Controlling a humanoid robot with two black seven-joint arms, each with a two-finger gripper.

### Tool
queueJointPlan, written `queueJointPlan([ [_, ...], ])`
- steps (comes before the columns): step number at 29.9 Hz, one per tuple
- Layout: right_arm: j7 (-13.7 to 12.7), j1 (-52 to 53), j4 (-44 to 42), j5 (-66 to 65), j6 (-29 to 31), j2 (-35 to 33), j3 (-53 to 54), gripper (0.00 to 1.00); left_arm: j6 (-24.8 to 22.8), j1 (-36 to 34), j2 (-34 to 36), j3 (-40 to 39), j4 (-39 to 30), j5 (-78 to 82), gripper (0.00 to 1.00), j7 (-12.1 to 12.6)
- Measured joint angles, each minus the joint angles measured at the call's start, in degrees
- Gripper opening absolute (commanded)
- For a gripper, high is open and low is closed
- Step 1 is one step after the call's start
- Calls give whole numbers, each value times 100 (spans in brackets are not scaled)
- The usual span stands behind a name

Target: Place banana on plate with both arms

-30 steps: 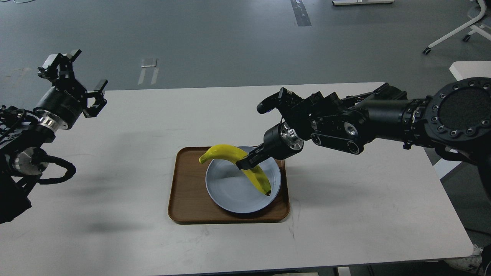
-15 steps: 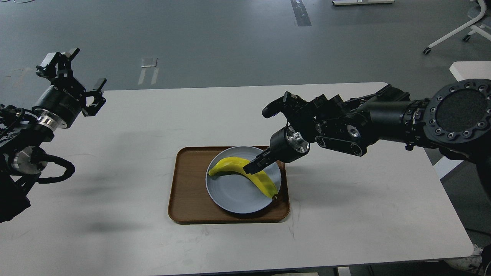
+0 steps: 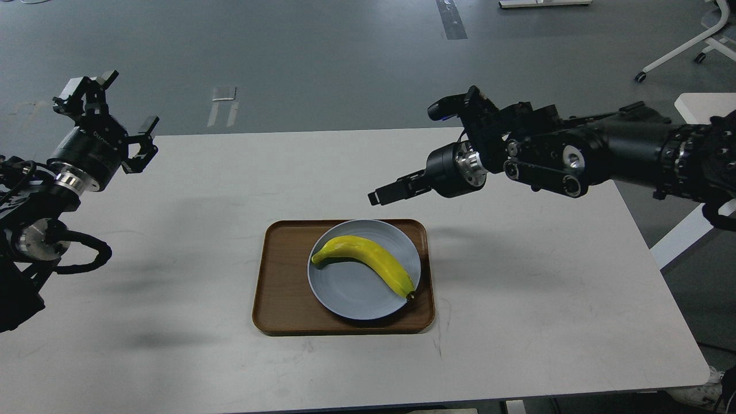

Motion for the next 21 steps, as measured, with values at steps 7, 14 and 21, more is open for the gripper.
queueJointPlan([
  [7, 0, -1768, -9, 1260, 12, -972, 2525, 100, 0, 36, -74, 39, -15, 21, 98, 0],
  [14, 0, -3357, 49, 2679, 34, -1081, 4154, 100, 0, 163, -198, 102, -43, 95, 98, 0],
  [21, -1, -4018, 164, 3298, 68, -1022, 4573, 100, 0, 302, -347, 223, -36, 222, 98, 0],
])
